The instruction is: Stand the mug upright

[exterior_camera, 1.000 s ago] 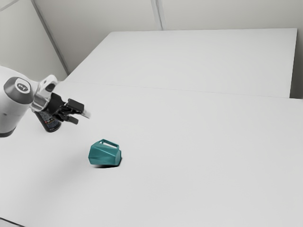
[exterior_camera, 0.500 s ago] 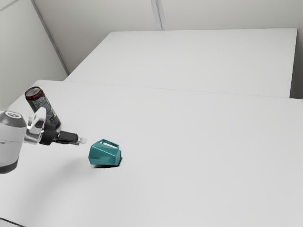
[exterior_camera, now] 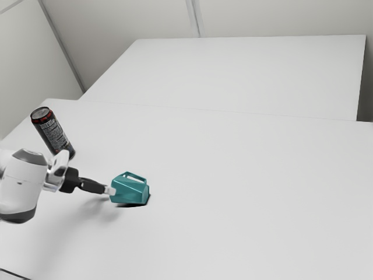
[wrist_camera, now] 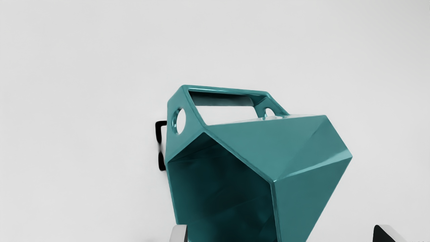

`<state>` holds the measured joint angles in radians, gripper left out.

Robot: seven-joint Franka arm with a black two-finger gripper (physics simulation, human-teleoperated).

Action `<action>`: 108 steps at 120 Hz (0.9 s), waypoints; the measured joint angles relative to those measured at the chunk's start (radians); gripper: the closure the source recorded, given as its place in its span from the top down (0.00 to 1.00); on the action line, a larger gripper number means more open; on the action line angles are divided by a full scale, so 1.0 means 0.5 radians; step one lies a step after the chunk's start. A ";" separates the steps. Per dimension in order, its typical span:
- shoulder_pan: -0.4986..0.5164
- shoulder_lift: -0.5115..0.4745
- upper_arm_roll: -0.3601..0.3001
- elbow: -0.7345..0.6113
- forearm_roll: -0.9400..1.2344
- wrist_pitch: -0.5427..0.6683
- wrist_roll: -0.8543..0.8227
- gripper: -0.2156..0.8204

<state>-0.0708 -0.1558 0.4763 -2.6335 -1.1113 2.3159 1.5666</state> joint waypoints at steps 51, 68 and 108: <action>-0.012 0.096 -0.125 0.005 -0.205 0.012 0.302 0.75; -0.010 0.098 -0.138 0.005 -0.241 0.019 0.373 0.60; -0.010 0.085 -0.256 0.019 -0.314 0.038 0.488 0.47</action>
<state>-0.0757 -0.1135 0.3482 -2.6241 -1.2684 2.3351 1.8105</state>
